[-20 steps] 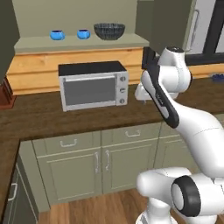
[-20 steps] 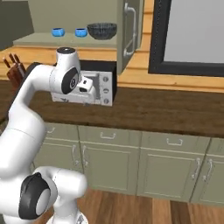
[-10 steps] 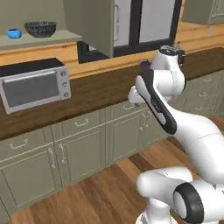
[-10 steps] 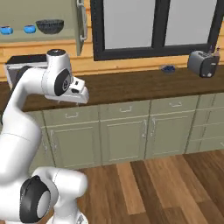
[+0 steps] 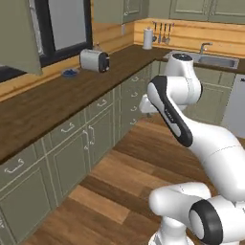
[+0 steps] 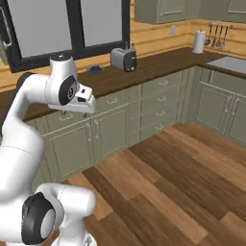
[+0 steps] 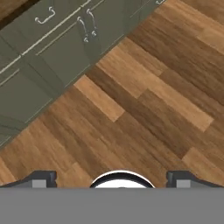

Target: Gather all objects into one cabinet and sort the glasses and bowls to opposite sides.

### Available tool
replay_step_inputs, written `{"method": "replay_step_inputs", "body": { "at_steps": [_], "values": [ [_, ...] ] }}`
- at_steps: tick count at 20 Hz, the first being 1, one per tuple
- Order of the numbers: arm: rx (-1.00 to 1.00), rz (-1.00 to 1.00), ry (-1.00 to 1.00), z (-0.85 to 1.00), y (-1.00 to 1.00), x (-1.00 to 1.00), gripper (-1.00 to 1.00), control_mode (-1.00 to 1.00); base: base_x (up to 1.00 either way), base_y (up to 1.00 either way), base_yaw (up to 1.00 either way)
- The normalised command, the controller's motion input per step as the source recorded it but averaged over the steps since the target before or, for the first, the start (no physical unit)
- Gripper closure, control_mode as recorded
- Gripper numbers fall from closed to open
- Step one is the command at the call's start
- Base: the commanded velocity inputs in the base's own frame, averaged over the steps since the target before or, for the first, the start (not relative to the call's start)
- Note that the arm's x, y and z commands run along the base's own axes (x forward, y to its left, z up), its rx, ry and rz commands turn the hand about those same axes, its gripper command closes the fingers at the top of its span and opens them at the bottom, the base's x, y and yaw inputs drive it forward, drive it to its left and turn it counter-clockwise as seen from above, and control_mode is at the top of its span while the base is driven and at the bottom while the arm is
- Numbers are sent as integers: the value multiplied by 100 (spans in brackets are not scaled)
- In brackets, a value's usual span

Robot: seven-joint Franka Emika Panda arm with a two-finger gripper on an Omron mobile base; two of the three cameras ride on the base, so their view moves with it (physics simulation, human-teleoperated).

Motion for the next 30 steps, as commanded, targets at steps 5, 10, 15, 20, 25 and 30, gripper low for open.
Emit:
{"method": "replay_step_inputs", "body": {
  "at_steps": [5,10,15,20,25,30],
  "values": [
    [0,0,0,0,0,0,-100,100,0,-25,-81],
    [0,0,0,0,0,0,-100,100,0,-37,-76],
    [0,0,0,0,0,0,-100,100,9,-42,-62],
    [0,0,0,0,0,0,-100,100,65,-1,-11],
    [0,0,0,0,0,0,-100,100,100,0,-2],
    [0,0,0,0,0,0,-100,100,100,0,-1]
  ]
}}
